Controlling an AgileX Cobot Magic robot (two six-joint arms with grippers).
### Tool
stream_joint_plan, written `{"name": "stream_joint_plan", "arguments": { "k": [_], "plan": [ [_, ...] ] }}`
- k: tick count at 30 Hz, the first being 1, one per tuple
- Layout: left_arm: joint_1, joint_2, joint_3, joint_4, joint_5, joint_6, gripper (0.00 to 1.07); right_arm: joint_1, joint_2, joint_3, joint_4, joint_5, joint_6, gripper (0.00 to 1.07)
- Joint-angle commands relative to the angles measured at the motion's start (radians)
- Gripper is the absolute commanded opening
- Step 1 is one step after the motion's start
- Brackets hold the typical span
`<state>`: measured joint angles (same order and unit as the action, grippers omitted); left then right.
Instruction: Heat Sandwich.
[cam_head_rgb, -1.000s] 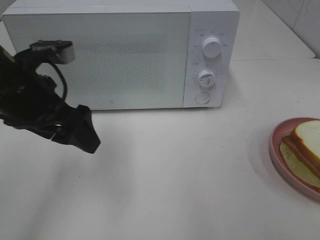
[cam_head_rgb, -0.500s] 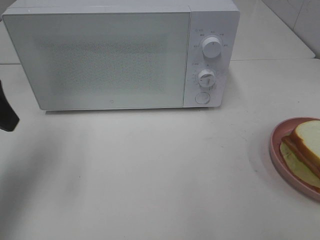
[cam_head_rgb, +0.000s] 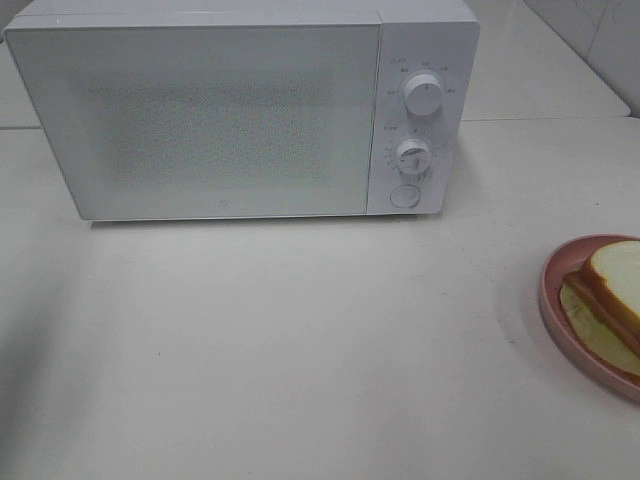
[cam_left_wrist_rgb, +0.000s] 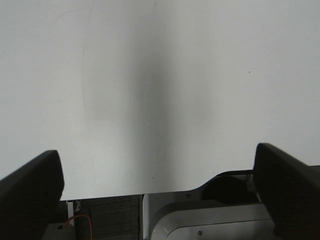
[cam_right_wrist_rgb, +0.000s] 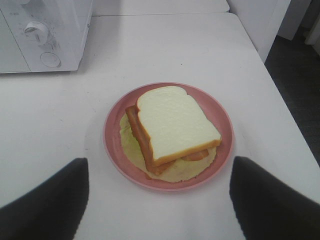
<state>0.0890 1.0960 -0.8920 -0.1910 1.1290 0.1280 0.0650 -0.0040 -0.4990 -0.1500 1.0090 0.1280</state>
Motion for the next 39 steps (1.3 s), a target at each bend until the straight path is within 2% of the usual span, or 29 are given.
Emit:
{"name": "stream_joint_plan", "arguments": {
  "k": [1, 4, 12, 15, 22, 39],
  "plan": [
    [0.002, -0.096, 0.063, 0.017, -0.003, -0.010, 0.98, -0.008, -0.027, 0.001, 0.001, -0.012, -0.012, 0.75],
    [0.002, -0.153, 0.094, 0.022, -0.009, -0.009, 0.98, -0.008, -0.027, 0.001, 0.001, -0.012, -0.012, 0.75],
    [0.002, -0.492, 0.225, 0.029, -0.019, 0.019, 0.98, -0.008, -0.027, 0.001, 0.001, -0.012, -0.012, 0.75],
    [0.002, -0.561, 0.247, 0.031, -0.015, 0.019, 0.98, -0.008, -0.027, 0.001, 0.001, -0.012, -0.012, 0.75],
    [0.002, -0.750, 0.350, 0.030, -0.012, -0.019, 0.98, -0.008, -0.027, 0.001, 0.001, -0.012, -0.012, 0.75],
    [-0.006, -1.079, 0.376, 0.042, -0.056, -0.018, 0.98, -0.008, -0.027, 0.001, 0.001, -0.012, -0.012, 0.75]
  ]
}}
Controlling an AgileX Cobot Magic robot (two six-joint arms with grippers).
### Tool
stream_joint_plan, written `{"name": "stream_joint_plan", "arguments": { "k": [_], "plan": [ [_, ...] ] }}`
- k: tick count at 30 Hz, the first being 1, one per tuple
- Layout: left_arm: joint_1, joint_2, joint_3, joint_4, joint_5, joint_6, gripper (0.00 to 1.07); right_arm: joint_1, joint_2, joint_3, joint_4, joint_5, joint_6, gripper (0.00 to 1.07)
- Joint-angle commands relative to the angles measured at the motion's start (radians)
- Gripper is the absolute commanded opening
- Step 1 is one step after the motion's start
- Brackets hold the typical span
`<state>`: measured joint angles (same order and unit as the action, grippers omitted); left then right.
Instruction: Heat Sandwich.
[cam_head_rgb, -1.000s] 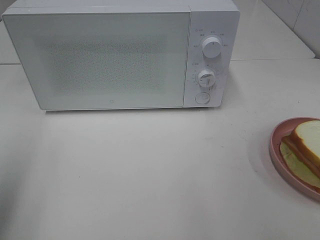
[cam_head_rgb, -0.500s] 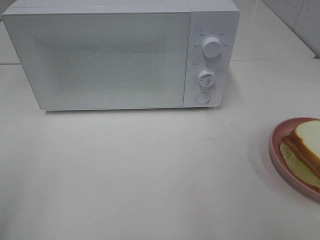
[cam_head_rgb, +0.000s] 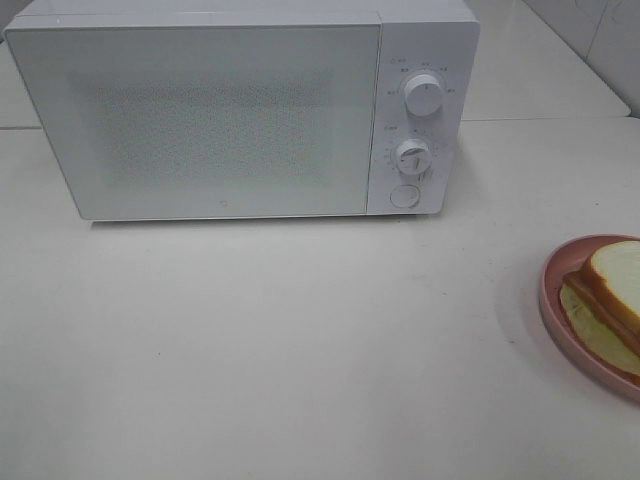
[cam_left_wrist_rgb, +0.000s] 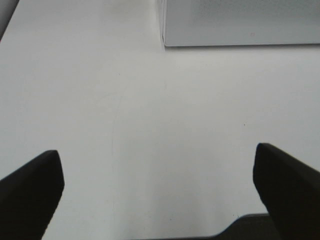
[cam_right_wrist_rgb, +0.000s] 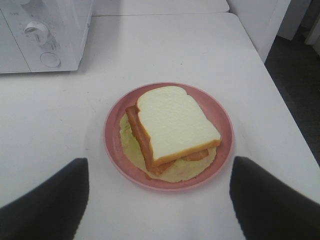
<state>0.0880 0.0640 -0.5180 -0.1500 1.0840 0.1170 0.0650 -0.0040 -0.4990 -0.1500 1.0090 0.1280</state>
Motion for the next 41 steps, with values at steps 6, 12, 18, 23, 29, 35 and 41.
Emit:
{"name": "stream_joint_plan", "arguments": {
  "k": [6, 12, 18, 23, 29, 35, 41],
  "plan": [
    [-0.006, -0.098, 0.002, -0.007, -0.011, -0.007, 0.98, -0.008, -0.022, 0.001, 0.001, -0.012, -0.012, 0.75],
    [-0.007, -0.096, 0.002, -0.007, -0.011, -0.005, 0.98, -0.008, -0.022, 0.001, 0.001, -0.012, -0.012, 0.75],
    [-0.005, -0.095, 0.002, -0.007, -0.011, -0.004, 0.98, -0.008, -0.022, 0.001, 0.001, -0.012, -0.012, 0.75],
    [-0.005, -0.095, 0.002, -0.007, -0.011, -0.004, 0.98, -0.008, -0.022, 0.001, 0.001, -0.012, -0.012, 0.75],
    [-0.005, -0.095, 0.002, -0.007, -0.011, -0.004, 0.98, -0.008, -0.022, 0.001, 0.001, -0.012, -0.012, 0.75],
    [-0.005, -0.095, 0.002, -0.007, -0.011, -0.004, 0.98, -0.008, -0.022, 0.001, 0.001, -0.012, -0.012, 0.75],
    [-0.005, -0.095, 0.002, -0.007, -0.011, -0.004, 0.98, -0.008, -0.022, 0.001, 0.001, -0.012, -0.012, 0.75]
  ]
}}
